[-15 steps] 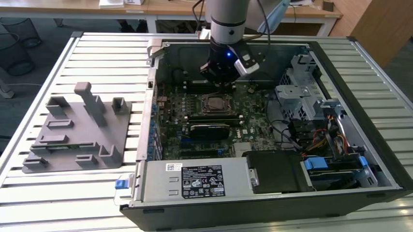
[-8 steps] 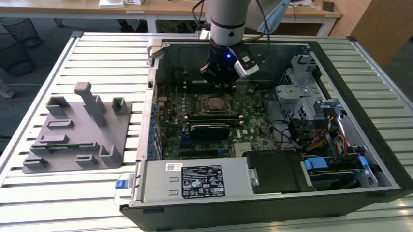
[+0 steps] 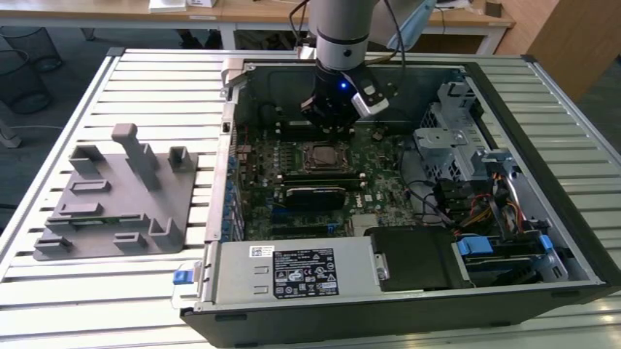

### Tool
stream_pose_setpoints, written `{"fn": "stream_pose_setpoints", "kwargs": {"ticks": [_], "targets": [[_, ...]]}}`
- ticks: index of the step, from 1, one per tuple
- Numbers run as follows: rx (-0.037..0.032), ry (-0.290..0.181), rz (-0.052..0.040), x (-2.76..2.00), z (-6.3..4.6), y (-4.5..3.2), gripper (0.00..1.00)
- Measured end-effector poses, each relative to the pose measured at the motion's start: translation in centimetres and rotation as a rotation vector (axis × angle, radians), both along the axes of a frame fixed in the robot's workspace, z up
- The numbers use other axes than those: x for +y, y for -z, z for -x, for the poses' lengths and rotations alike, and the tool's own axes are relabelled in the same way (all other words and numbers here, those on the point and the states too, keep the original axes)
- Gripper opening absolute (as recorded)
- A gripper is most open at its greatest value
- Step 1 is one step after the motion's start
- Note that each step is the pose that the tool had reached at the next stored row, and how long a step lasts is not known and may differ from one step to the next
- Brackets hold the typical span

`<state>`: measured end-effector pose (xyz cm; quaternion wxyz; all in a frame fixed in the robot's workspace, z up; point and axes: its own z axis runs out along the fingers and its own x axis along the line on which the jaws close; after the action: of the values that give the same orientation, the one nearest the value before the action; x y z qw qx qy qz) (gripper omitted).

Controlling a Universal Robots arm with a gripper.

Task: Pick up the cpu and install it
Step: 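Install the first cpu locking lever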

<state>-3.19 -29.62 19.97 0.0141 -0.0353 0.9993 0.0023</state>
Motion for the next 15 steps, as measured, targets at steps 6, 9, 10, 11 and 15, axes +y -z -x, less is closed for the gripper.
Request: {"fn": "stream_pose_setpoints", "kwargs": {"ticks": [6, 9, 10, 11, 15], "targets": [[-0.0001, 0.0, -0.0002, 0.0, 0.0, -0.15, 0.11], [-0.0003, 0.0, -0.0005, -0.02, 0.0, -0.23, 0.11], [-0.0002, 0.0, -0.0003, -0.05, 0.0, -0.23, 0.11], [-0.0002, 0.0, -0.0002, -0.07, 0.0, -0.22, 0.11], [0.0, 0.0, 0.0033, -0.1, 0.0, -0.03, 0.11]]}}
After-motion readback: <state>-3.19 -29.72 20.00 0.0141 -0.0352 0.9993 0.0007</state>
